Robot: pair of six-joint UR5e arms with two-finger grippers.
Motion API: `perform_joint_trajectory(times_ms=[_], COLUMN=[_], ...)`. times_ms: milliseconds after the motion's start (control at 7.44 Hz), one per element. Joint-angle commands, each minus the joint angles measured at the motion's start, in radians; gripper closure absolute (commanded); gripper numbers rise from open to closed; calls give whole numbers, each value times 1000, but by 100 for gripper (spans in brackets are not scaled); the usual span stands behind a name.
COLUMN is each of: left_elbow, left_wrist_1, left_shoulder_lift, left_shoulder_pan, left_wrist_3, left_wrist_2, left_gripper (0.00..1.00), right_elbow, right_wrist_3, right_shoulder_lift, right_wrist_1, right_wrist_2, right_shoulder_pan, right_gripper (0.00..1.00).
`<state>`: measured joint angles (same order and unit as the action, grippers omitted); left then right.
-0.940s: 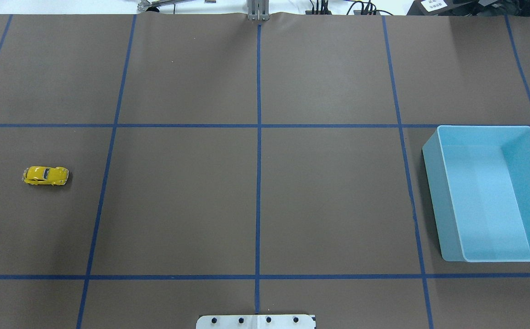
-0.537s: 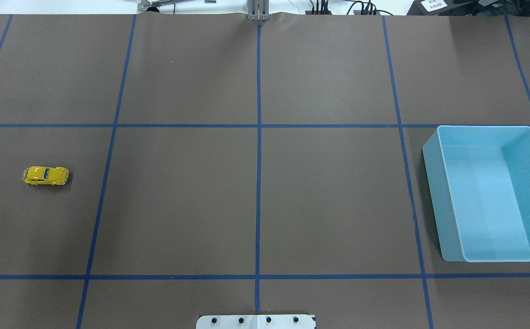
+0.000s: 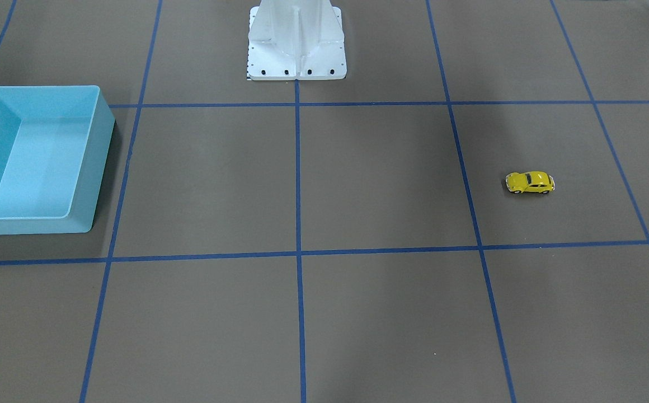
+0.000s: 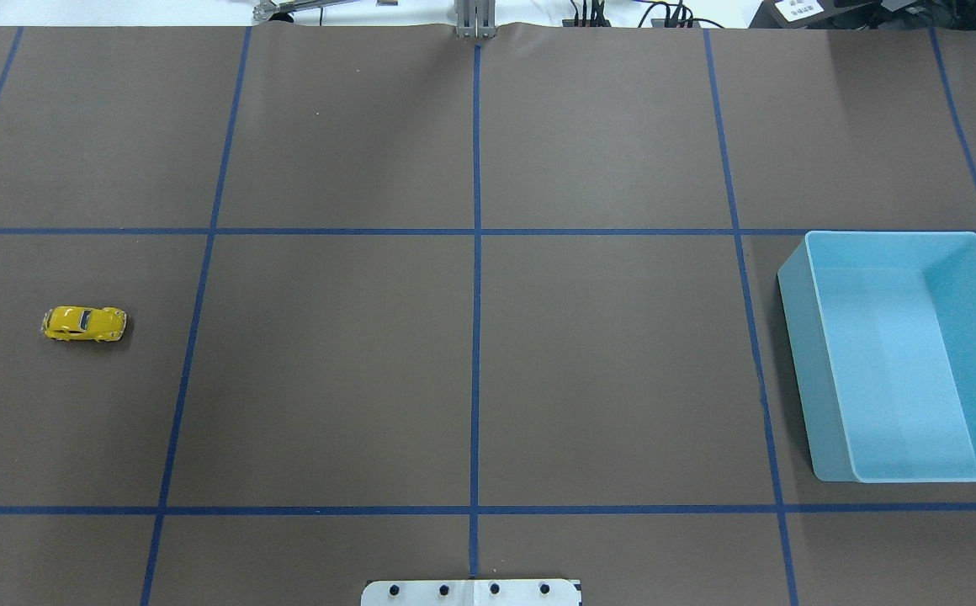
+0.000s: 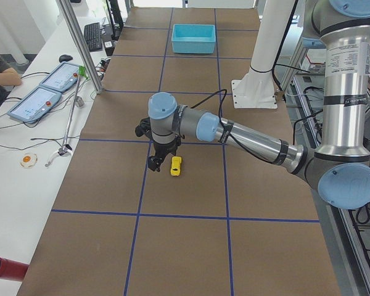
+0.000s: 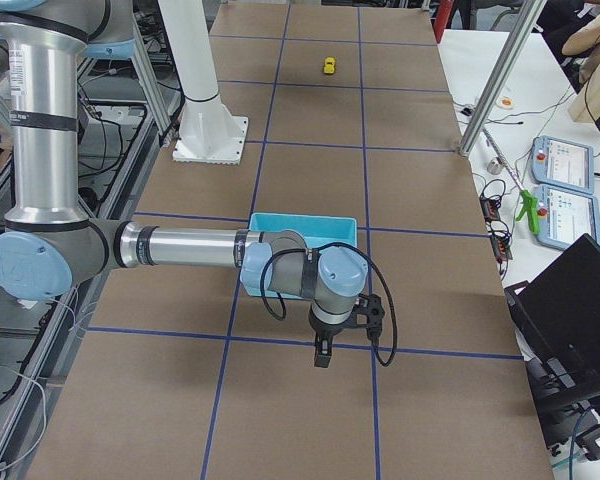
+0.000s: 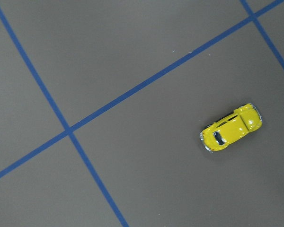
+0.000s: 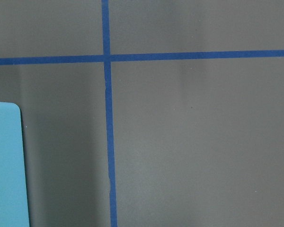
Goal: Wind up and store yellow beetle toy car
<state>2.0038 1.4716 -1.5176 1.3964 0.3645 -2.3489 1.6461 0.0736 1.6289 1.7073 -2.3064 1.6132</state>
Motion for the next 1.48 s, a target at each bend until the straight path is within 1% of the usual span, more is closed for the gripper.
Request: perform_joint_trajectory(times_ms=[0, 269, 403, 537, 672, 806, 940, 1075, 1209, 1343], left_elbow=[97, 145, 157, 171, 171, 165, 159, 138, 138, 116], left_wrist_1=[0, -4, -2, -2, -2, 4, 4, 4, 3, 4], left_shoulder_lift=[2, -9, -12, -15, -10, -7, -15, -45, -50, -71], left_shoulder_pan=[-123, -242, -278, -313, -324, -329, -356, -393, -425, -433], left_wrist_3=[4, 112, 119, 224, 310, 326, 397, 412, 412, 413], left_wrist_2=[20, 31, 78, 121, 131, 131, 132, 187, 219, 220], left_gripper=[0, 0, 0, 0, 0, 0, 0, 0, 0, 0], right_elbow=[4, 6, 6, 6, 6, 6, 6, 4, 4, 3], right_wrist_3=[-1, -1, -3, -5, -6, -6, -6, -8, -8, -8], right_shoulder_lift=[0, 2, 2, 2, 2, 2, 2, 2, 2, 2], right_wrist_1=[0, 0, 0, 0, 0, 0, 0, 0, 0, 0], right_wrist_2=[-1, -1, -1, -1, -1, -1, -1, 1, 2, 2], right_shoulder_pan=[1, 4, 4, 4, 4, 7, 7, 7, 7, 8], right_gripper=[0, 0, 0, 0, 0, 0, 0, 0, 0, 0])
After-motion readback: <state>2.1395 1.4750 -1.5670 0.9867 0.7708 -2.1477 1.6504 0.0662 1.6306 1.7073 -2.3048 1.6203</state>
